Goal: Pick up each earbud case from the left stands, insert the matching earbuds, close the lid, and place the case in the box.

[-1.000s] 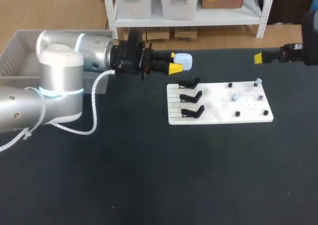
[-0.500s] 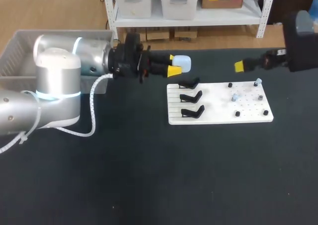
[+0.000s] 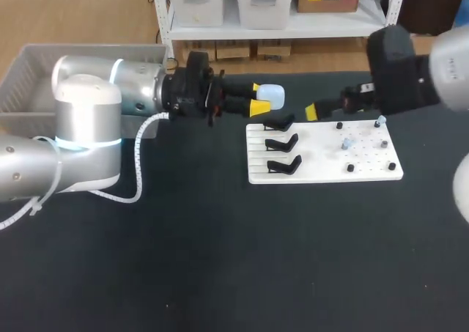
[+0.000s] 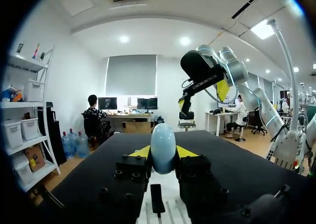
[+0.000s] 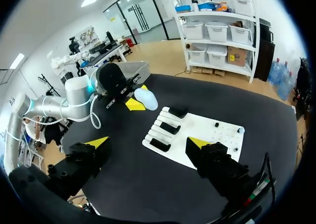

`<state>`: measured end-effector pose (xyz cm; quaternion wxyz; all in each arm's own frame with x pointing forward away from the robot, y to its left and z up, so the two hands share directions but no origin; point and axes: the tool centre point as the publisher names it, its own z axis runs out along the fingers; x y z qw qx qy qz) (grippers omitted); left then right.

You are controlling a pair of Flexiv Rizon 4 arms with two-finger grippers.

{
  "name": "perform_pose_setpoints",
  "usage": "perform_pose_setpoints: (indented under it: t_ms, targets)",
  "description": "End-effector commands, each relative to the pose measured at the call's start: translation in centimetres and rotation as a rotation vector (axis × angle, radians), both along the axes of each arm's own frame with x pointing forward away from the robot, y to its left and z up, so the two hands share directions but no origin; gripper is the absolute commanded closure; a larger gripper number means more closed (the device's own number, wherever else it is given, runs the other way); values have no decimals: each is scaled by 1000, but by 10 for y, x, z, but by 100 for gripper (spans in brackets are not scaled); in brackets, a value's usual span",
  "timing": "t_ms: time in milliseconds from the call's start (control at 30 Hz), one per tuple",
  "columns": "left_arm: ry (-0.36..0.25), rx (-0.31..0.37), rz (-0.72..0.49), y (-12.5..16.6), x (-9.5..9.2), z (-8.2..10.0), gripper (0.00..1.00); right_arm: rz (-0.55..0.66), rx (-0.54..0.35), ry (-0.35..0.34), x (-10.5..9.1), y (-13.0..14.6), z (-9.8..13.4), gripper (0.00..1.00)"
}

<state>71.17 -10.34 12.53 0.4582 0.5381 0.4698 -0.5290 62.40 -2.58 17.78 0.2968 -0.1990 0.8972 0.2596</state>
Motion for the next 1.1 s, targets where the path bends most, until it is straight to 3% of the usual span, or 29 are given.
perform_pose_setpoints:
  t_ms: [33,433,833,1100]
  targets:
    - [-2,-2,2,0,0,-1,100,-5,-17,3,9,17,-1,0]
    - [-2,-2,2,0,0,-1,100,69,-21,68,36,50,-15,0]
    - [-2,-2,2,0,0,-1,100,77,-36,115,58,57,-23,0]
    - [-2,-2,2,0,0,-1,100,74,-47,138,61,60,-30,0]
